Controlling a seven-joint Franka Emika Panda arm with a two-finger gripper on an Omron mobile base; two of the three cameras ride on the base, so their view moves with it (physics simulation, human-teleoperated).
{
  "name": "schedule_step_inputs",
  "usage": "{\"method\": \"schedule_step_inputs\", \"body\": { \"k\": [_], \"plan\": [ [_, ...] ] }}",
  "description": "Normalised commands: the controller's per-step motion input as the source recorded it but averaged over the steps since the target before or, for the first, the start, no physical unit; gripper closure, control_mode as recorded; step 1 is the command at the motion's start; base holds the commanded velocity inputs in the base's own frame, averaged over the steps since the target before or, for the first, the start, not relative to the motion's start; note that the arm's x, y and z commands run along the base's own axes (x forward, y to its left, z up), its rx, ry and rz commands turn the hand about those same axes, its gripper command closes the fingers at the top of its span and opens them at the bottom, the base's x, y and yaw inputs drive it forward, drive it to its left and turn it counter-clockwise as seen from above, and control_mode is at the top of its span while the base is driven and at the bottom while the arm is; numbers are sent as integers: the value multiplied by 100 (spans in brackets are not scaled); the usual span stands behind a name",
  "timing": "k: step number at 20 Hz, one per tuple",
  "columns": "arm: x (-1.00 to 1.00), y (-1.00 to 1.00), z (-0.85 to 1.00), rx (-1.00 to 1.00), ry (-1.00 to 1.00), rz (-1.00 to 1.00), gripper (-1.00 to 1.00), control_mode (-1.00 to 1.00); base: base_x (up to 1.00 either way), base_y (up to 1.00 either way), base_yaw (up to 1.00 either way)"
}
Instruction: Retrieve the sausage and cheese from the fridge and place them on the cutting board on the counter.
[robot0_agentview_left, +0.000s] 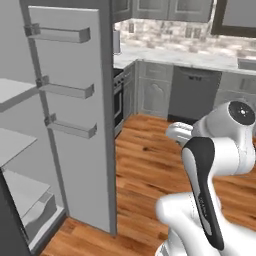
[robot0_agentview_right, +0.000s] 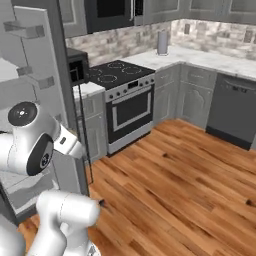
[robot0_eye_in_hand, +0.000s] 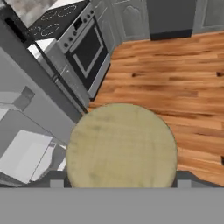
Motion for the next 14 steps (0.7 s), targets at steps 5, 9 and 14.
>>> {"method": "schedule_step_inputs", "body": {
  "k": [5, 9, 14],
  "plan": [
    [0, 0, 0, 0, 0, 0, 100, 100, 0, -72, -45],
    [0, 0, 0, 0, 0, 0, 100, 100, 11, -79, -26],
    [0, 0, 0, 0, 0, 0, 100, 100, 26, -66, -21]
  ]
}}
